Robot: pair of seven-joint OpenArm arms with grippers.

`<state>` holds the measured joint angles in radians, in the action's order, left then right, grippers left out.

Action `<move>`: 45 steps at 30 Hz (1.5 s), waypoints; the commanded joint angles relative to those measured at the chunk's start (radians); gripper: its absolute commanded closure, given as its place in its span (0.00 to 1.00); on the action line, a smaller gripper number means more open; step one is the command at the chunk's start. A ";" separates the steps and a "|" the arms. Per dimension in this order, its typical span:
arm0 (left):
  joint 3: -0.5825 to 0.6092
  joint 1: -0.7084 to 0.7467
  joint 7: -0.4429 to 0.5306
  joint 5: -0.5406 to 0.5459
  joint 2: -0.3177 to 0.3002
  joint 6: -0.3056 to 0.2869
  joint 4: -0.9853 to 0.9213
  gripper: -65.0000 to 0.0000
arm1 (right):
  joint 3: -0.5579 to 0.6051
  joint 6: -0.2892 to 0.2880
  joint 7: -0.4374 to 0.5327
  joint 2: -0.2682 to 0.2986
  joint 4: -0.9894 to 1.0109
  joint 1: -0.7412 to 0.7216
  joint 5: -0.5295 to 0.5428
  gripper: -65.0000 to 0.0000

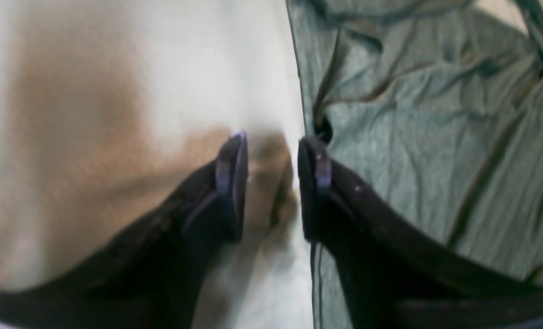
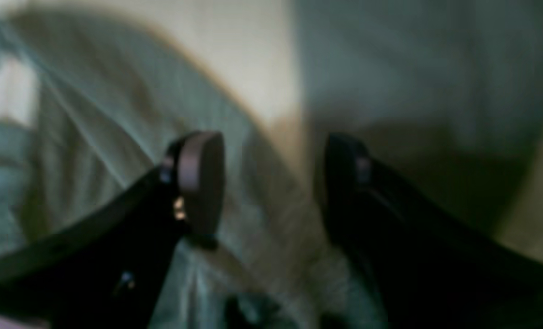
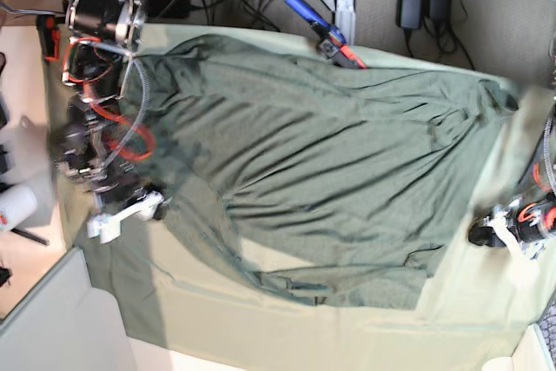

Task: Fold the T-shirt properly
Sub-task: 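Move both grippers to the shirt's side edge and grasp it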

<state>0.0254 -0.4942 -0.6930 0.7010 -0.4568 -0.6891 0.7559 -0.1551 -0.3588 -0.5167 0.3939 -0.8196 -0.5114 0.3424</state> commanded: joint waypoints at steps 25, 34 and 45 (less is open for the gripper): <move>-0.006 -0.029 -0.055 0.088 -0.032 -0.009 0.005 0.65 | 0.085 -0.005 -0.162 0.031 -0.520 0.176 0.018 1.00; -0.006 -0.029 -0.106 0.202 -0.086 -0.009 0.042 0.65 | 0.084 -0.005 -0.157 0.077 -0.816 0.466 0.032 1.00; -0.006 -0.029 -0.191 0.319 -0.095 -0.009 0.169 0.47 | 0.072 -0.016 -0.154 0.093 -1.004 0.695 0.031 1.00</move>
<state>0.0250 -0.4931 -0.8982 0.9962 -0.5323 -0.6888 0.9073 -0.0727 -0.3679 -0.6899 0.4706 -1.8065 0.1932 0.3698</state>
